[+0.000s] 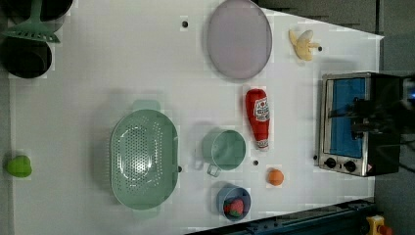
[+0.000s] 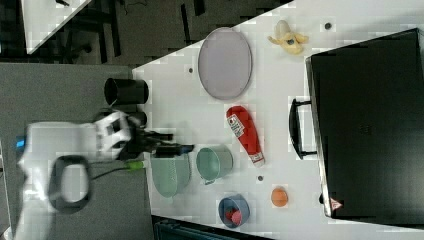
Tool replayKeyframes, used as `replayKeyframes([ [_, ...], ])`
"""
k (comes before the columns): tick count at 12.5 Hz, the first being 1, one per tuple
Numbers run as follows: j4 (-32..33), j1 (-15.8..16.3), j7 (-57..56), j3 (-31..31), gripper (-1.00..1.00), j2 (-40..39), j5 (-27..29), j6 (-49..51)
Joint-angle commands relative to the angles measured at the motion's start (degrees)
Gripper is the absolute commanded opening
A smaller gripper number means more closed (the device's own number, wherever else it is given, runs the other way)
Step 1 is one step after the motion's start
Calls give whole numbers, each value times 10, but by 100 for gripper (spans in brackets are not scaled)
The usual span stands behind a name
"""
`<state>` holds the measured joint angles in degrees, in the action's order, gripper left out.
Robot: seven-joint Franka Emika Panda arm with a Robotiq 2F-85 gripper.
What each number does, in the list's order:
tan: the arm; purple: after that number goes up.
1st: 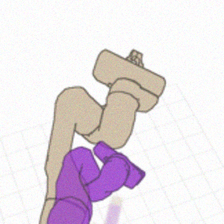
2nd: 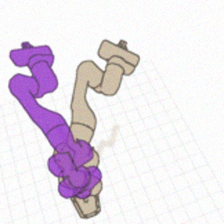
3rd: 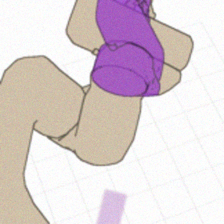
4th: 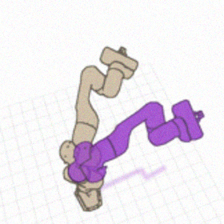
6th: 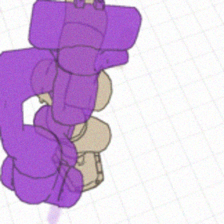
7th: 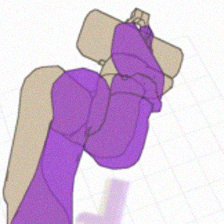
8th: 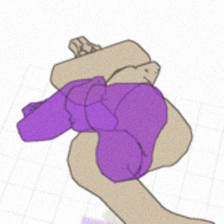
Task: Pick Ketchup from the table and place it in strainer.
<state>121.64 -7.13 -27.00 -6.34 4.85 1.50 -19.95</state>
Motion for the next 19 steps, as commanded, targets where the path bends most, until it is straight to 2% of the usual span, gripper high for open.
replayKeyframes([
  [1, 38, -1, -179, -20, 100, -16, 3, -62],
  [6, 117, -1, -320, -23, 100, -64, 2, -214],
  [10, 155, 0, -319, -23, 100, -122, -16, -322],
  [19, 160, 0, -312, -19, 100, -254, -20, -465],
])
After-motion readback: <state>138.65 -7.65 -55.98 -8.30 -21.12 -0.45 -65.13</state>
